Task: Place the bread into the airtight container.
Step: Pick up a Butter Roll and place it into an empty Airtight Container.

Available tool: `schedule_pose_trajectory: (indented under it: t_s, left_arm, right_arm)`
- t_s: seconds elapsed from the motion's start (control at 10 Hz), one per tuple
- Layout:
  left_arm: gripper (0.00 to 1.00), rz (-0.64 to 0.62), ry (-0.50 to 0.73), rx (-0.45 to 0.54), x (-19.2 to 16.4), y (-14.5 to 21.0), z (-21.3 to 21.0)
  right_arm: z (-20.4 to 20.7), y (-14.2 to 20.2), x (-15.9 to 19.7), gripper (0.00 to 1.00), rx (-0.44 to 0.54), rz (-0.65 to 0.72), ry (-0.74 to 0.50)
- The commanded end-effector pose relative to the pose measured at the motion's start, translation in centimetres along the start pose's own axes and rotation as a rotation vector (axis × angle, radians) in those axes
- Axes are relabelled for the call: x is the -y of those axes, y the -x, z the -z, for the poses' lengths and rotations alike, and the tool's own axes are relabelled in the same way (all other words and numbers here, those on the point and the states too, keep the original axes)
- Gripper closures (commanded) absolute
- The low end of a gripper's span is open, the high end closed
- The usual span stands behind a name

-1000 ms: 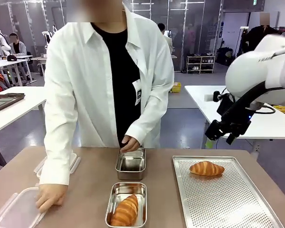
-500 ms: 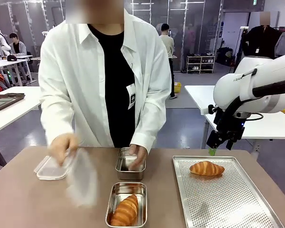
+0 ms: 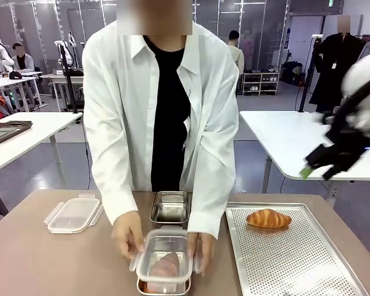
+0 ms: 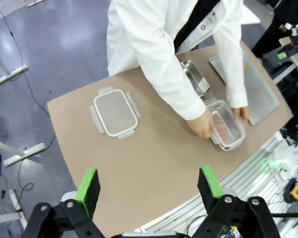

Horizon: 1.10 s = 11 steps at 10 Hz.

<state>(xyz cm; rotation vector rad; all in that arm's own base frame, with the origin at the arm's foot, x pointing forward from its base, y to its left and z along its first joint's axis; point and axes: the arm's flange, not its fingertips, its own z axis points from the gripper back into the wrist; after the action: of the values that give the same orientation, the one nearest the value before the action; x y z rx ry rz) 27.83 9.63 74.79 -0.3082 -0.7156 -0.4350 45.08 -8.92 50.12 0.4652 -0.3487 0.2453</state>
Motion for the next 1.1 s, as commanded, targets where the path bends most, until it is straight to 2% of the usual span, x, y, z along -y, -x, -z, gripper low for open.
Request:
schedule_pose_trajectory:
  t_s: [0.0,0.2,0.3,0.4,0.5,0.6,1.0]
  left_arm:
    - [0.0,0.012,0.009,0.004,0.1,-0.1,-0.1]
    - [0.0,0.012,0.009,0.004,0.1,-0.1,-0.1]
    - [0.0,0.012,0.009,0.004,0.1,-0.1,-0.1]
    - [0.0,0.012,0.009,0.004,0.1,-0.1,-0.1]
    - [0.0,0.012,0.009,0.004,0.1,-0.1,-0.1]
    - [0.0,0.012,0.009,0.004,0.1,-0.1,-0.1]
    - [0.0,0.012,0.009,0.004,0.1,-0.1,-0.1]
  right_arm:
    - [-3.6,6.0,5.1,0.0,0.144,0.137,-0.127]
    - [-5.7,10.3,8.2,0.0,0.241,0.245,-0.178]
    - [-5.7,11.2,8.5,0.0,0.255,0.26,-0.191]
    - [-5.2,11.3,7.8,0.0,0.23,0.279,-0.151]
    - [-4.4,10.6,6.8,0.0,0.208,0.359,-0.125]
    - [-6.6,12.3,9.5,0.0,0.228,0.298,-0.168]
    - [-6.6,12.3,9.5,0.0,0.228,0.298,-0.168]
